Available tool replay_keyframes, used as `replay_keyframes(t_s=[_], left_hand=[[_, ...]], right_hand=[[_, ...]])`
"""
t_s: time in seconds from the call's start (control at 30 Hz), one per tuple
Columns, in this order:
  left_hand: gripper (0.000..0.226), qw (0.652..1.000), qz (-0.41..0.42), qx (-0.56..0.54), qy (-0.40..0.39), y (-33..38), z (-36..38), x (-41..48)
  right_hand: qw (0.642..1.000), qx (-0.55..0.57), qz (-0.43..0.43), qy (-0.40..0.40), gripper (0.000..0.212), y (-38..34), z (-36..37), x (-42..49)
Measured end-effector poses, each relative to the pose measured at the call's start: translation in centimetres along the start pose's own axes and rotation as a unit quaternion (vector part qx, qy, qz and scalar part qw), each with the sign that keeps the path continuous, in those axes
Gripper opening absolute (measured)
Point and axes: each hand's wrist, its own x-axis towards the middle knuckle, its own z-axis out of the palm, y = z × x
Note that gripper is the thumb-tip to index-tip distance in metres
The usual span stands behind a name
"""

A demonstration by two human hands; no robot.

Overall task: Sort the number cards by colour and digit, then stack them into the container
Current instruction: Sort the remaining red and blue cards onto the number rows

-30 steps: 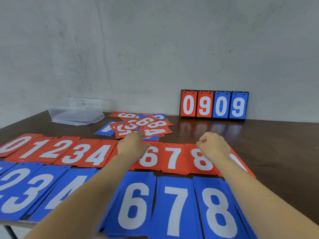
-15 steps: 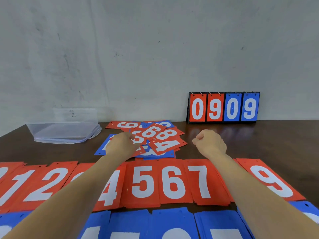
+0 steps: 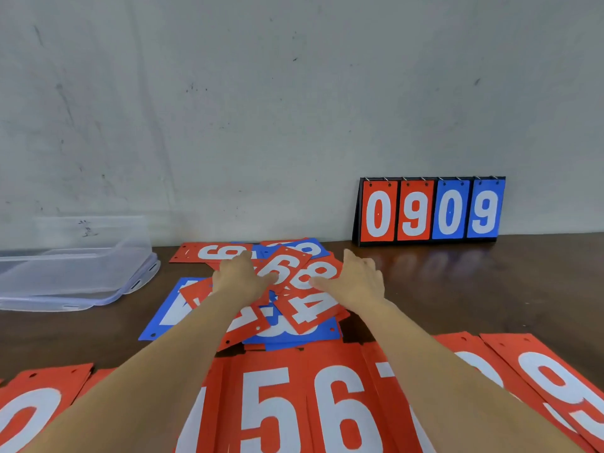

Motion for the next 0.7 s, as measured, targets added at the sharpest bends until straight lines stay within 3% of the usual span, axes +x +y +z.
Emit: replay_keyframes(t_s=[0.2,0.5,0.7], left_hand=[[0.094,0.999,0.016,0.040,-0.029,1.1,2.0,1.7],[0.093,0.998,0.031,0.060,0.012,1.3,1.4,1.4],[0.076,0.992,0.013,-0.122,0.029,0.9,1.0,0.3]], right_hand=[[0.999,0.002,0.002,-0.054,0.109,0.0,2.6,2.3],[0.998,-0.053,-0.034,-0.006,0.079,0.4,1.9,2.1],[0.998,-0.005,-0.057,0.025,0.063,0.6,1.8,1.1]])
